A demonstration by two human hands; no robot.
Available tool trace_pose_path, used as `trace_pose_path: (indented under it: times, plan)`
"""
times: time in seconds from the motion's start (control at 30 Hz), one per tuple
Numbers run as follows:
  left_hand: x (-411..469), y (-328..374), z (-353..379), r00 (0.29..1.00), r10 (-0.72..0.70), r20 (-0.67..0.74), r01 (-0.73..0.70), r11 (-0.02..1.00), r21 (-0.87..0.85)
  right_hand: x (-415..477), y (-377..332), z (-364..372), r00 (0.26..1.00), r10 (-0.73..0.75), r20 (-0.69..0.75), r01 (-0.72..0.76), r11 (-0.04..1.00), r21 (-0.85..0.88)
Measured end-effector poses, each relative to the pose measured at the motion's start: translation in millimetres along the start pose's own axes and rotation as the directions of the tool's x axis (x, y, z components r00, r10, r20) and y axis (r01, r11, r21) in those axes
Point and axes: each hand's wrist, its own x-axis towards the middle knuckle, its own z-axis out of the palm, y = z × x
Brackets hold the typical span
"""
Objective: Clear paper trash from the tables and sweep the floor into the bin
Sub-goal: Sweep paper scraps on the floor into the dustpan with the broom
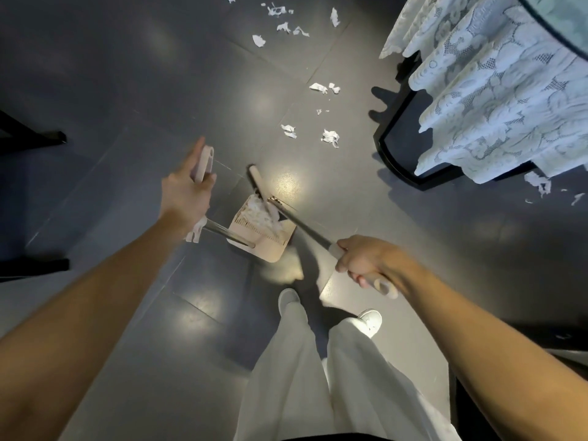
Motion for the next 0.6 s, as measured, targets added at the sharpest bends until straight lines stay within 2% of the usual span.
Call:
trace_pose_path:
  times: [0.07, 0.13, 0.2, 0.33, 0.4, 0.5, 0.6]
  plan:
    - [-2, 1, 1, 1.000, 0.029, 0.004, -0.029, 0.999, 0.022, -6, -9, 1, 0.999, -0.032, 0.019, 0.035, 0.983, -0.183]
    - [-1, 1, -1, 0.999, 0.035, 0.000, -0.035, 0.999, 0.037, -13, -12, -2, 0.998, -0.044, 0.033, 0.052, 0.957, -0.286]
    - [1, 0, -3, 1.000, 0.022, -0.013, -0.022, 0.999, 0.044, -17, -10, -12, 0.999, -0.035, 0.040, 0.044, 0.967, -0.253]
    - [3, 5, -3, 0.992, -0.093, -0.085, 0.088, 0.994, -0.065, -26, 2, -41, 0.999, 0.028, 0.022, -0.029, 0.999, 0.042]
    - [2, 7, -4, 0.986, -0.127, -0.111, 0.117, 0.989, -0.092, -32, 2, -53, 1.000, 0.017, 0.025, -0.018, 0.999, 0.033]
    - [-4, 10, -8, 0.987, -0.108, -0.116, 0.104, 0.994, -0.042, -37, -10, -64, 0.999, -0.034, -0.017, 0.033, 0.997, -0.067]
    - [-13, 6, -12, 0.981, -0.135, -0.140, 0.131, 0.991, -0.037, -34, -27, -71, 0.996, -0.060, -0.068, 0.056, 0.996, -0.069]
